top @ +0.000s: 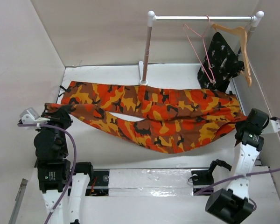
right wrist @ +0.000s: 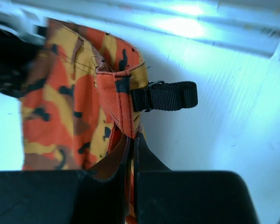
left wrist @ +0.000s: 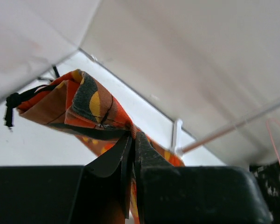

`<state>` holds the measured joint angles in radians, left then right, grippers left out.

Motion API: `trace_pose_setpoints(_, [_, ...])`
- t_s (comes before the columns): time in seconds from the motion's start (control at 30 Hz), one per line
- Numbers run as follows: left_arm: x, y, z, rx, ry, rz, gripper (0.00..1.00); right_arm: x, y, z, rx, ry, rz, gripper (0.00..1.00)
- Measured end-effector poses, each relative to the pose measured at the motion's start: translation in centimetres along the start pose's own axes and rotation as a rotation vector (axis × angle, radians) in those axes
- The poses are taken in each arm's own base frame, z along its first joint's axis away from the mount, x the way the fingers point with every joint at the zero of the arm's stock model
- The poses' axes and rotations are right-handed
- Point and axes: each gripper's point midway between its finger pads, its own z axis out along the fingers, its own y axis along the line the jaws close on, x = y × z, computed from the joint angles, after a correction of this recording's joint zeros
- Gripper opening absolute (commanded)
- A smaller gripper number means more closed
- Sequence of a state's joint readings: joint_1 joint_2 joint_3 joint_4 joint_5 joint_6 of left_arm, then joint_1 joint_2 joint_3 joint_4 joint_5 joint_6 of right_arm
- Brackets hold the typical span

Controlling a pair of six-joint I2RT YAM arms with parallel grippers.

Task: Place the trousers on the hanger
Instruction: Fold the trousers at the center of the board.

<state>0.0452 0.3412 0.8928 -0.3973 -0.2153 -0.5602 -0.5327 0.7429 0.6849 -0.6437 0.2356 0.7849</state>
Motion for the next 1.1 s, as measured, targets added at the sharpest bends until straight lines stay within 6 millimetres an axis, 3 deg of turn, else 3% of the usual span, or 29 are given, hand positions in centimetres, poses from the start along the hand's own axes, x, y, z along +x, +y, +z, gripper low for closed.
trace_pose_setpoints(0.1, [-3.3, -0.3, -0.2, -0.05, -0.082, -0.011, 0.0, -3.0, 0.8, -3.1, -0.032, -0.091, -0.01, 0.0])
trace_pose_setpoints(0.23, [-6.6, -0.1, -0.9, -0.111, -0.184, -0.027, 0.0, -4.7, 0.6, -5.9, -0.024, -0.135, -0.04, 0.0])
trace_pose_setpoints(0.47, [-7.3, 2.2, -1.5, -0.22, -0.246, -0.027, 0.0, -4.9, -0.1, -9.1, -0.023, -0.162, -0.14, 0.0])
trace_pose_setpoints(0.63, [-4.1, 5.3, 0.0, -0.322, -0.227, -0.02, 0.01, -4.6, -0.1, -8.4, 0.007, -0.146, -0.216, 0.0])
trace_pose_setpoints(0.87, [3.8, 8.4, 6.4, -0.503, 0.008, 0.052, 0.0, -3.2, 1.4, -3.5, 0.108, -0.009, -0.304, 0.0])
trace_pose_setpoints(1.0, [7.7, 10.6, 9.4, -0.607, 0.125, 0.089, 0.0, -3.6, 3.6, -2.4, 0.102, 0.034, -0.312, 0.0])
trace_pose_setpoints(1.1, [9.6, 12.4, 10.8, -0.703, 0.182, 0.133, 0.0, -4.6, 5.9, -1.5, 0.088, 0.043, -0.31, 0.0])
